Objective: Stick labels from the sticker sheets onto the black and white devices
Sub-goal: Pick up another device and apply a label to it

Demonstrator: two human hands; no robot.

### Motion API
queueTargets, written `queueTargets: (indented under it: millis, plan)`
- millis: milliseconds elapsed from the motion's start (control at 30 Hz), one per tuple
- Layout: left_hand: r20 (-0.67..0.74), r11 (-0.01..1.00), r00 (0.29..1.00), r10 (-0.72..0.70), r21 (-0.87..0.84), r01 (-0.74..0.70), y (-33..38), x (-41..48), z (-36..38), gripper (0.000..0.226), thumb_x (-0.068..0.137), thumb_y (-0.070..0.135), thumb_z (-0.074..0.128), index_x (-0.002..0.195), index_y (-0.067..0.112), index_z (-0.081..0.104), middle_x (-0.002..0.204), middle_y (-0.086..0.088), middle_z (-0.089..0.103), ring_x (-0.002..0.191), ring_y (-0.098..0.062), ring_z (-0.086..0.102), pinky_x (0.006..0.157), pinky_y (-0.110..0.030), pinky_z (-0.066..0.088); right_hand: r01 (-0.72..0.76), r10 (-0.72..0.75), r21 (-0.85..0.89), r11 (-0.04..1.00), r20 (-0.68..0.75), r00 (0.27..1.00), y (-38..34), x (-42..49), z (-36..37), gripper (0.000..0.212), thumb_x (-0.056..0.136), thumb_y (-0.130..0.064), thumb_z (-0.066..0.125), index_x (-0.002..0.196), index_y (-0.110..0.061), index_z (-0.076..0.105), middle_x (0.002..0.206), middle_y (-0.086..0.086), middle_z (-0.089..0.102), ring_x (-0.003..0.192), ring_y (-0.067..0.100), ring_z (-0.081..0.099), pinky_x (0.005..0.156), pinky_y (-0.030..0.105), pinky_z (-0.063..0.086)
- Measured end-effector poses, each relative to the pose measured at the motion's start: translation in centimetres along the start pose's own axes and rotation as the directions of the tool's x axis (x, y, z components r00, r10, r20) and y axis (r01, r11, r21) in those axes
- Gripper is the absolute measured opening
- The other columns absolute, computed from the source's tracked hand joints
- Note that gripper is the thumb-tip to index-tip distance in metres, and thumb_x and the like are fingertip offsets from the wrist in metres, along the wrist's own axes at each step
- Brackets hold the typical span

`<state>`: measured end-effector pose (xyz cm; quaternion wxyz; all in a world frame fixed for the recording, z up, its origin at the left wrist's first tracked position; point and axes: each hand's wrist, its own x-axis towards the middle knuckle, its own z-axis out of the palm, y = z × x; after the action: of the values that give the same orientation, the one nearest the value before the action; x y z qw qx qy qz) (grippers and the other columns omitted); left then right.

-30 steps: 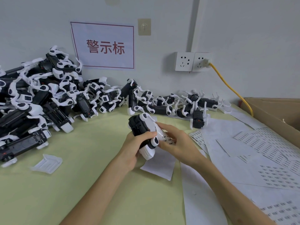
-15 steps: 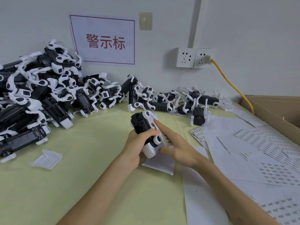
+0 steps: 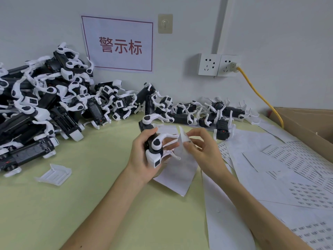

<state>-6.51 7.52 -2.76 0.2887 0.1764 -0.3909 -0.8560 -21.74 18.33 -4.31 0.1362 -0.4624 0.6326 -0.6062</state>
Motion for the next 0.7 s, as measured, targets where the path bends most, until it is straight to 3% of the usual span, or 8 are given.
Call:
queueTargets:
  millis: [67, 167, 300, 467, 567, 700]
  plan:
    - [0.072, 0.999, 0.997, -0.043, 0.007, 0.043, 0.0, -0.1, 0.1, 0.037, 0.069, 0.03, 0.074, 0.09, 0.0, 0.07, 0.13, -0.028, 0.065, 0.119, -0.042, 0.066, 0.11, -0.047, 0.033, 0.015, -0.016, -0.021, 1.0, -0.034, 0.999, -0.1, 0.0, 0.0, 0.021, 0.093, -0.009, 0.071, 0.103, -0.025, 0.061, 0.113, -0.013, 0.066, 0.098, 0.011, 0.07, 0.08, 0.038, 0.055]
    - [0.148, 0.999, 0.989, -0.029, 0.044, 0.023, -0.3, -0.2, 0.4, 0.037, 0.07, 0.027, 0.07, 0.096, 0.002, 0.079, 0.127, -0.025, 0.068, 0.124, -0.043, 0.062, 0.121, -0.055, 0.029, 0.052, -0.055, -0.053, 0.997, -0.058, 0.997, -0.3, -0.1, -0.1, 0.023, 0.089, -0.013, 0.077, 0.101, -0.026, 0.061, 0.109, -0.011, 0.069, 0.101, 0.014, 0.072, 0.087, 0.046, 0.056]
    - [0.264, 0.998, 0.964, -0.025, 0.058, 0.01, -0.6, -0.3, 0.4, 0.04, 0.083, 0.026, 0.058, 0.109, 0.004, 0.079, 0.115, -0.017, 0.074, 0.109, -0.032, 0.07, 0.116, -0.057, 0.038, 0.109, -0.11, -0.051, 0.993, -0.015, 0.994, -0.3, -0.1, -0.1, 0.026, 0.085, -0.005, 0.08, 0.1, -0.018, 0.062, 0.103, -0.012, 0.073, 0.101, 0.009, 0.073, 0.089, 0.038, 0.058]
    - [0.26, 0.995, 0.965, -0.043, 0.093, 0.019, -0.4, -0.5, 0.9, 0.046, 0.082, 0.025, 0.058, 0.118, 0.002, 0.075, 0.12, -0.016, 0.071, 0.103, -0.026, 0.071, 0.092, -0.036, 0.058, 0.153, -0.157, -0.094, 0.984, -0.038, 0.987, -0.3, 0.0, -0.3, 0.025, 0.081, -0.01, 0.084, 0.094, -0.02, 0.065, 0.105, -0.008, 0.074, 0.101, 0.008, 0.07, 0.092, 0.023, 0.053]
    - [0.197, 0.993, 0.98, -0.036, 0.115, 0.014, -0.4, -0.6, 1.1, 0.046, 0.08, 0.026, 0.06, 0.117, 0.006, 0.077, 0.116, -0.019, 0.072, 0.103, -0.028, 0.071, 0.091, -0.033, 0.055, 0.195, -0.23, -0.277, 0.941, -0.102, 0.968, -0.4, 0.2, -0.4, 0.023, 0.077, -0.019, 0.088, 0.092, -0.024, 0.072, 0.099, -0.007, 0.065, 0.093, 0.001, 0.06, 0.08, 0.01, 0.042]
    - [0.198, 0.998, 0.98, -0.016, 0.07, 0.002, -0.5, -0.5, 1.2, 0.047, 0.075, 0.024, 0.066, 0.115, 0.001, 0.076, 0.113, -0.022, 0.073, 0.101, -0.03, 0.072, 0.078, -0.031, 0.06, 0.216, -0.248, -0.253, 0.943, -0.106, 0.963, -0.4, 0.2, -0.5, 0.018, 0.076, -0.014, 0.088, 0.088, -0.019, 0.076, 0.09, -0.004, 0.065, 0.079, 0.009, 0.061, 0.07, 0.015, 0.047]
